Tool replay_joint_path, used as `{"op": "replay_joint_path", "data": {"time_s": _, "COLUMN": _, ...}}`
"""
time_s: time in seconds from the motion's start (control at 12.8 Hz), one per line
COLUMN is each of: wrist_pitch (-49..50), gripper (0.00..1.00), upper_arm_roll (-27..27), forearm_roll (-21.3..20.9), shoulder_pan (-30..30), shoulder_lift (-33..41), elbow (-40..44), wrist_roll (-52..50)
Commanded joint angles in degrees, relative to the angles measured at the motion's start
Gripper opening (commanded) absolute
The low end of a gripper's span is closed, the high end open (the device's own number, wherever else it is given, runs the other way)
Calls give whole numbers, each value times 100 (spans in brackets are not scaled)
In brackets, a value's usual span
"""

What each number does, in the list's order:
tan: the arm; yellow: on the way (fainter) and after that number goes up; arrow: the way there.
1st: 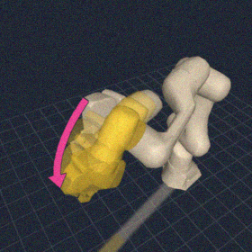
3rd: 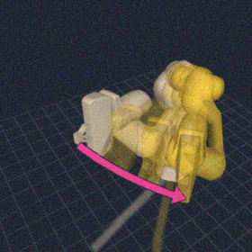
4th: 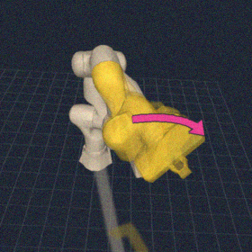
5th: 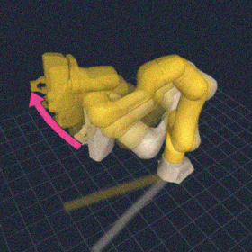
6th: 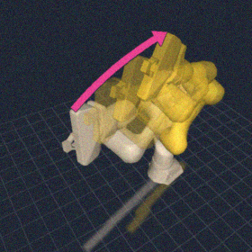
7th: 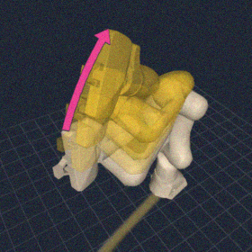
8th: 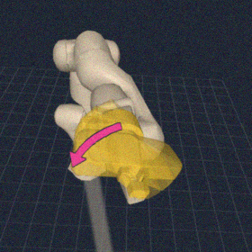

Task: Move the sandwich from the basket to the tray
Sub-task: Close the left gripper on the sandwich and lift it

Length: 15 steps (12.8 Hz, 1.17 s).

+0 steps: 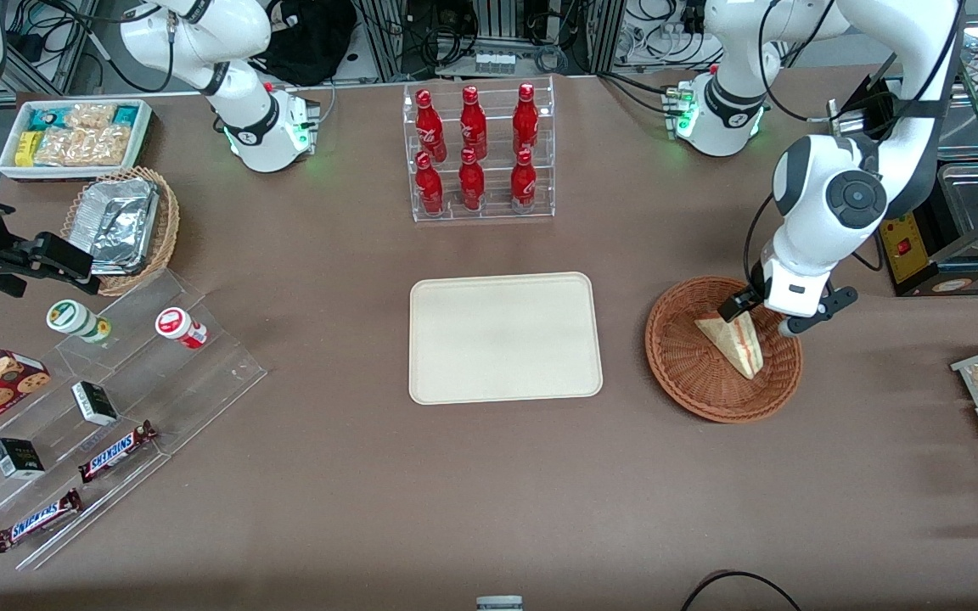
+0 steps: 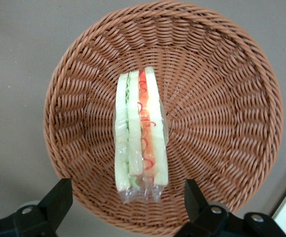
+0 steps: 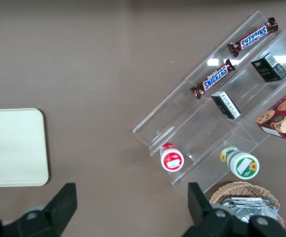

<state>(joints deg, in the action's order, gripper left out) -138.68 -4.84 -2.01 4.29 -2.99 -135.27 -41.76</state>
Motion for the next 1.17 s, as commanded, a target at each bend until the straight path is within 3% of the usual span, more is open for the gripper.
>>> {"op": "replay_joint_path", "data": {"time_s": 0.0, "wrist_pitch": -291, "gripper": 100, "upper_arm_roll": 27, "forearm_roll": 69, "shoulder_pan": 63, "shoulder_lift": -175, "elbow": -8, "wrist_roll": -630}}
{"op": "replay_joint_path", "data": {"time_s": 0.16, "wrist_pitch": -422, "gripper": 100, "upper_arm_roll": 27, "forearm_roll": 174, "shoulder_pan": 63, "shoulder_lift": -315, "elbow": 18, "wrist_roll": -1087}}
{"op": "replay_joint_path", "data": {"time_s": 0.31, "wrist_pitch": -703, "gripper": 100, "upper_arm_roll": 27, "forearm_roll": 542, "shoulder_pan": 63, "shoulder_lift": -465, "elbow": 18, "wrist_roll": -1185}}
{"op": "replay_joint_path", "data": {"time_s": 0.55, "wrist_pitch": -730, "gripper": 100, "upper_arm_roll": 27, "forearm_roll": 561, "shoulder_pan": 63, "shoulder_lift": -676, "elbow": 27, "wrist_roll": -1185}}
{"op": "replay_joint_path", "data": {"time_s": 0.62, "wrist_pitch": -730, "gripper": 93, "upper_arm_roll": 27, "forearm_roll": 561, "shoulder_pan": 63, "shoulder_lift": -711, "elbow": 27, "wrist_roll": -1168}}
{"op": "replay_joint_path", "data": {"time_s": 0.7, "wrist_pitch": -713, "gripper": 77, "upper_arm_roll": 27, "forearm_roll": 561, "shoulder_pan": 63, "shoulder_lift": -720, "elbow": 27, "wrist_roll": -1115}}
{"op": "replay_joint_path", "data": {"time_s": 0.86, "wrist_pitch": -687, "gripper": 14, "upper_arm_roll": 27, "forearm_roll": 526, "shoulder_pan": 63, "shoulder_lift": -694, "elbow": 19, "wrist_roll": -801}}
{"op": "replay_joint_path", "data": {"time_s": 0.94, "wrist_pitch": -660, "gripper": 6, "upper_arm_roll": 35, "forearm_roll": 526, "shoulder_pan": 55, "shoulder_lift": -659, "elbow": 36, "wrist_roll": -468}}
{"op": "replay_joint_path", "data": {"time_s": 1.09, "wrist_pitch": -381, "gripper": 4, "upper_arm_roll": 35, "forearm_roll": 526, "shoulder_pan": 55, "shoulder_lift": -563, "elbow": 150, "wrist_roll": -70}}
